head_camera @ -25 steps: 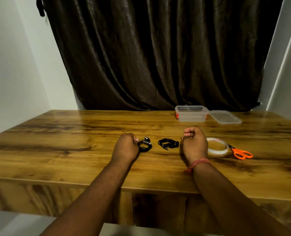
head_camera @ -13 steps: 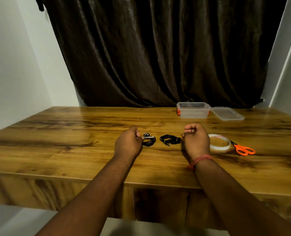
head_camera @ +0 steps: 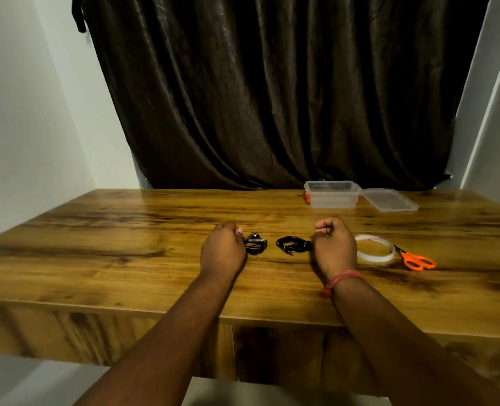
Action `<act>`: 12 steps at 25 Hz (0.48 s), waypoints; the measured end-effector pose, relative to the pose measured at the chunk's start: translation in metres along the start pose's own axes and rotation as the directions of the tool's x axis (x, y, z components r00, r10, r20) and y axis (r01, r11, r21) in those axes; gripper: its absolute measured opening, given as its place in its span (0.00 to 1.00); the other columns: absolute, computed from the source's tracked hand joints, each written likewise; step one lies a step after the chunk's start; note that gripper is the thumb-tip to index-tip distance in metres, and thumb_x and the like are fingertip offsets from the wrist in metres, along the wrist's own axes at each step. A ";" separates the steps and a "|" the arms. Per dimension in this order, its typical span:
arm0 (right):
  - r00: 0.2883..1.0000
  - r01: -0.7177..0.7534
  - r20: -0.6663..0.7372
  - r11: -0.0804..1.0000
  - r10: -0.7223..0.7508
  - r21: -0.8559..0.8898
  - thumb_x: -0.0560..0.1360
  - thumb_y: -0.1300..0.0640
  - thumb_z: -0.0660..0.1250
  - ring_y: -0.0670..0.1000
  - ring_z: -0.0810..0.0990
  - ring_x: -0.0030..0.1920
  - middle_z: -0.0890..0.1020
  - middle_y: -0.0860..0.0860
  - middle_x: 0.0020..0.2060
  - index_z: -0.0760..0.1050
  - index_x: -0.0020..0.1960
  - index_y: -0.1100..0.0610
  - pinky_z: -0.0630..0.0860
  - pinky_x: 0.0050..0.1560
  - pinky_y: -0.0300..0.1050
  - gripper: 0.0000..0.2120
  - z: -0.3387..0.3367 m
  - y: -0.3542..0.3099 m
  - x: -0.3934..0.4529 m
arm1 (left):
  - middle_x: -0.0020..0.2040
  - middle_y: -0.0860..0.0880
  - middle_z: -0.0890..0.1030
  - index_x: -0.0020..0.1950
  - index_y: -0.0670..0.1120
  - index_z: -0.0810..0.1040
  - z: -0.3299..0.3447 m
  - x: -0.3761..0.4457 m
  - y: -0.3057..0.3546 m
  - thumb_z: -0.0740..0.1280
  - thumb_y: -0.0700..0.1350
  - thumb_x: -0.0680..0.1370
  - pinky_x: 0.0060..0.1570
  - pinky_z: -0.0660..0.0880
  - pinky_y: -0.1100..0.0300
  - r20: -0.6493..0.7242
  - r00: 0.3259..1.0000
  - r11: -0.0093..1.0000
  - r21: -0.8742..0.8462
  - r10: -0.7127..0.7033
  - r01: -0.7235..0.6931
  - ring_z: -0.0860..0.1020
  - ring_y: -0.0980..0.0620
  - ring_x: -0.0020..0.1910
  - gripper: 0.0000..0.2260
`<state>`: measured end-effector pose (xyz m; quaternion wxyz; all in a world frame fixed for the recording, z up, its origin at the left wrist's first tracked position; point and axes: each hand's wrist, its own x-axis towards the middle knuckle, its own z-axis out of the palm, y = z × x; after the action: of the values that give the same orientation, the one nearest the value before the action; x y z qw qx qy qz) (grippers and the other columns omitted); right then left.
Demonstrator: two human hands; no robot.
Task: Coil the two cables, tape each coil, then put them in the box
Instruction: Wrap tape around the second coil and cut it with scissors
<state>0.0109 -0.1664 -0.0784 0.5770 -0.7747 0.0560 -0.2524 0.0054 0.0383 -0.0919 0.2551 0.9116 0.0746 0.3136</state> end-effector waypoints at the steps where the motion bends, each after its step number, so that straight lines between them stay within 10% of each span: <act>1: 1.000 0.029 0.008 0.999 -0.028 -0.033 0.76 0.66 0.64 0.52 0.78 0.52 0.80 0.52 0.51 0.77 0.50 0.55 0.76 0.56 0.47 0.08 0.002 -0.001 -0.001 | 0.47 0.47 0.78 0.50 0.47 0.77 -0.002 -0.002 0.002 0.58 0.50 0.82 0.42 0.76 0.52 -0.009 0.999 0.999 0.026 0.036 -0.036 0.76 0.48 0.43 0.11; 6: 0.936 0.346 0.218 0.845 -0.278 -0.408 0.79 0.58 0.62 0.51 0.72 0.62 0.75 0.52 0.63 0.72 0.66 0.55 0.70 0.63 0.45 0.15 -0.013 -0.010 -0.013 | 0.64 0.44 0.75 0.69 0.46 0.69 -0.020 -0.011 0.004 0.52 0.54 0.83 0.66 0.67 0.45 0.154 0.960 0.913 0.306 0.234 -0.271 0.73 0.44 0.63 0.19; 12: 0.830 0.555 0.482 0.502 -0.280 -0.664 0.82 0.46 0.53 0.57 0.54 0.78 0.56 0.55 0.79 0.51 0.79 0.54 0.55 0.77 0.56 0.28 -0.036 0.004 0.031 | 0.81 0.44 0.46 0.80 0.50 0.43 -0.027 0.027 -0.021 0.44 0.60 0.82 0.76 0.44 0.37 0.228 0.953 0.867 0.411 0.201 -0.281 0.44 0.43 0.80 0.29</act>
<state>0.0225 -0.2104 -0.0640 0.1017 -0.9646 -0.1233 -0.2097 0.0109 0.0751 -0.0700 0.0073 0.9718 0.0056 0.2356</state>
